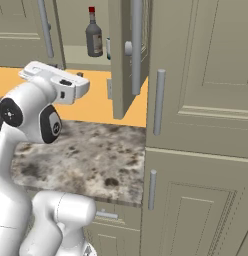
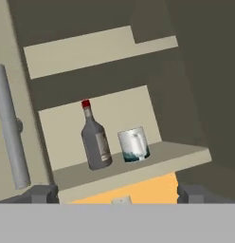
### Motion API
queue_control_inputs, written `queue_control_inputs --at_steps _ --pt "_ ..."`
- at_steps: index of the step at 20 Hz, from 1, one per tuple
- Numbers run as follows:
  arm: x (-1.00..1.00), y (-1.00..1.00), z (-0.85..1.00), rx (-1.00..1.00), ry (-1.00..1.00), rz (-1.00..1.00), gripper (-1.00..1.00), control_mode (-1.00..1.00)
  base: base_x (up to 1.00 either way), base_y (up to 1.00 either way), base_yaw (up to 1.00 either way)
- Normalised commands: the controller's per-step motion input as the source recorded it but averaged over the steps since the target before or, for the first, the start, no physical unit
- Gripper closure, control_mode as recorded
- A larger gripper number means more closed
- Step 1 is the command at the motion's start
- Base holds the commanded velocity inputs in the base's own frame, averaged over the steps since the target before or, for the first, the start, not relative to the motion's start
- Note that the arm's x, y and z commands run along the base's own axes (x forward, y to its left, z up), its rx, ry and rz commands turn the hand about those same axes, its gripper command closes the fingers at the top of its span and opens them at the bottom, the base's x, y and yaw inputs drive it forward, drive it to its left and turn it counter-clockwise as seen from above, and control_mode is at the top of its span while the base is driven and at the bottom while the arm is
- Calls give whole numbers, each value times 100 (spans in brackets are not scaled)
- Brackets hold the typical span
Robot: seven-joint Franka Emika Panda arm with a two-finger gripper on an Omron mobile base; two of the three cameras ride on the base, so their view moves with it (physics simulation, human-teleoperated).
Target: Open the cabinet directly in front. Then move the liquor and the mug to the dining counter with the jar on it.
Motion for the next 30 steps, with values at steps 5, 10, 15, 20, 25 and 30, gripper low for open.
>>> queue_control_inputs --at_steps 5,10,15,20,25,30 --pt "0 60 29 -10 -6 15 -100 -100 0 0 0" --pt "7 53 41 -8 -5 14 -100 -100 0 0 0" --pt "26 70 33 -12 -2 6 -100 -100 0 0 0" --pt "46 50 11 -13 0 0 -100 -100 0 0 0" --pt "68 25 0 -5 13 -6 -100 -100 0 0 0" --pt "85 15 0 -1 19 -8 -100 -100 0 0 0"
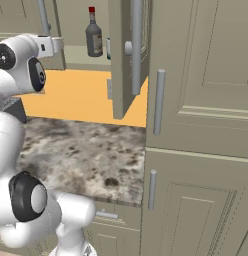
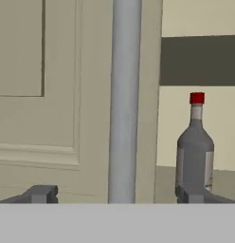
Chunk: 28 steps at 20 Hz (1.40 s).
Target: Open the cabinet directly in front. Then move the liquor and the mug to the dining counter with the jar on it.
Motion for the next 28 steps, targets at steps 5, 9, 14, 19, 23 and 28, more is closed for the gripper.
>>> queue_control_inputs --at_steps 5,9,14,19,23,28 --pt "99 6 -2 0 18 -5 -100 -100 0 0 0" --pt "100 0 -15 0 16 -1 -100 -100 0 0 0" --pt "91 1 -31 0 8 0 -100 -100 0 0 0" --pt "1 0 -2 0 -1 0 100 -100 0 0 0" --pt "0 0 0 0 0 0 100 -100 0 0 0" --pt "-5 0 1 0 0 0 100 -100 0 0 0"
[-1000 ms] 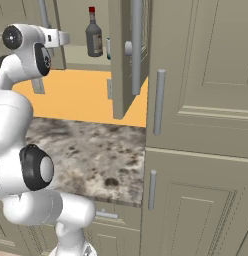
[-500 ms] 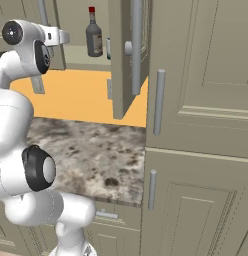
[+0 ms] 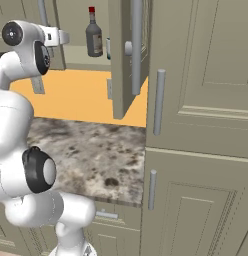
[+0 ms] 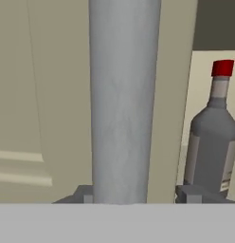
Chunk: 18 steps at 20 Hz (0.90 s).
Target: Open the cabinet directly in front. Then move the liquor and the mug to the dining counter with the jar on it.
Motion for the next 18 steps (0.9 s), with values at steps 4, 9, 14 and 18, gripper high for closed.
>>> queue_control_inputs --at_steps 4,9,14,18 --pt "-27 28 21 0 -2 -5 100 -100 0 0 0" --pt "-26 70 33 0 -5 -12 100 -100 0 0 0" --pt "-42 96 37 0 -6 -14 100 -100 0 0 0" --pt "-44 47 18 0 -3 -9 100 -100 0 0 0"
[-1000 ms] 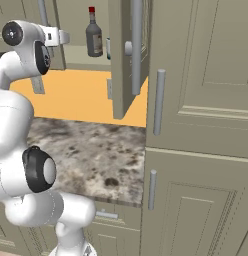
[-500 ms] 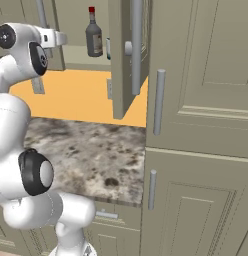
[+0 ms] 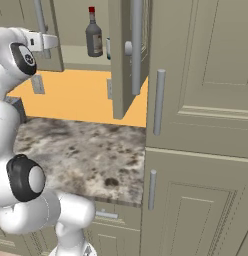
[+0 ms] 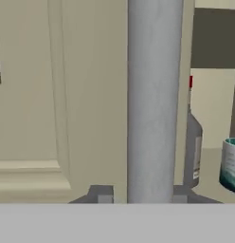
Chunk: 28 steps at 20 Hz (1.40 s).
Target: Open the cabinet directly in front. Then move the liquor and the mug to the dining counter with the jar on it.
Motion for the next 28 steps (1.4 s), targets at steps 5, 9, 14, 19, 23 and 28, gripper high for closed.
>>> queue_control_inputs --at_steps 5,9,14,19,23,28 --pt "-38 11 0 0 -9 0 100 -100 0 0 0" --pt "-91 56 17 0 -33 0 100 -100 0 0 0" --pt "-79 83 21 -2 -32 -1 100 -100 0 0 0" --pt "-38 100 21 -5 -18 -10 100 -100 0 0 0" --pt "-12 100 26 -9 -1 -17 100 -100 0 0 0" --pt "-15 100 37 -12 0 -17 100 -100 0 0 0"
